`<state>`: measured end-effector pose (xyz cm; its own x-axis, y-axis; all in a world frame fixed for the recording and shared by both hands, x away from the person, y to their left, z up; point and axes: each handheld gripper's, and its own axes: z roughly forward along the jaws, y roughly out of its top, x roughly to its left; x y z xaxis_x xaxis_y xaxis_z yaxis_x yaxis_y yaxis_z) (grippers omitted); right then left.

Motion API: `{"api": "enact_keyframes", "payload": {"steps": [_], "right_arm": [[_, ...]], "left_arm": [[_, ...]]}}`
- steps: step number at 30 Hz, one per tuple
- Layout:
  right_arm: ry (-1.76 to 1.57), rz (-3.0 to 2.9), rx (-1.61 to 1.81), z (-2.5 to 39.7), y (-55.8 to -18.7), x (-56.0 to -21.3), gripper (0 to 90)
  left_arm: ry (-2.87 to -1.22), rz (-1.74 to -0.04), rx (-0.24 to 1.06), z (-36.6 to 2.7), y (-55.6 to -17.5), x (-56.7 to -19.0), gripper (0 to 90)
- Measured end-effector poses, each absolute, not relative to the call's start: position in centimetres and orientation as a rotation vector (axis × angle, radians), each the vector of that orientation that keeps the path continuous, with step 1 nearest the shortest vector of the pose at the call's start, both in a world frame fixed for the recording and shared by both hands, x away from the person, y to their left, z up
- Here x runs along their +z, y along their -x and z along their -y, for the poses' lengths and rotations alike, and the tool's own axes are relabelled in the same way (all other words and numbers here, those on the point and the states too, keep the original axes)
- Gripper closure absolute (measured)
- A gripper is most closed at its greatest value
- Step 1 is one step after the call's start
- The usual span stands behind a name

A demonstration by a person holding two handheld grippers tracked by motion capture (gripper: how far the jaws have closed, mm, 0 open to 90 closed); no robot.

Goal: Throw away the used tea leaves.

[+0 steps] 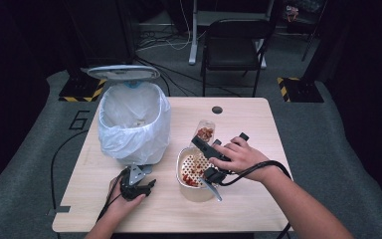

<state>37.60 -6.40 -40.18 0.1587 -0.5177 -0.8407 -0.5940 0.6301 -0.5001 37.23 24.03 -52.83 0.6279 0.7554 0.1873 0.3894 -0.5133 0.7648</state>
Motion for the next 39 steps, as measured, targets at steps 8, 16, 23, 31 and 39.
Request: {"api": "enact_keyframes", "payload": {"steps": [8,16,23,31,39], "right_arm": [[0.994,-1.487,0.078,6.4,-37.6,-40.0,45.6],[0.992,-1.482,0.076,6.4,-37.6,-39.9,45.6],[0.994,-1.481,0.079,6.3,-37.5,-40.1,45.6],[1.01,-1.397,0.037,6.2,-37.0,-40.5,45.0],[1.018,-1.333,0.003,6.4,-37.1,-41.4,44.8]], "left_arm": [[-2.146,-0.892,0.676,-24.0,-37.2,-52.8,31.4],[-2.148,-0.887,0.675,-24.0,-37.3,-52.8,31.4],[-2.146,-0.894,0.669,-24.0,-37.2,-52.8,31.4],[-2.149,-0.892,0.67,-24.0,-37.2,-52.8,31.4],[-2.148,-0.892,0.67,-24.0,-37.2,-52.8,31.4]]}}
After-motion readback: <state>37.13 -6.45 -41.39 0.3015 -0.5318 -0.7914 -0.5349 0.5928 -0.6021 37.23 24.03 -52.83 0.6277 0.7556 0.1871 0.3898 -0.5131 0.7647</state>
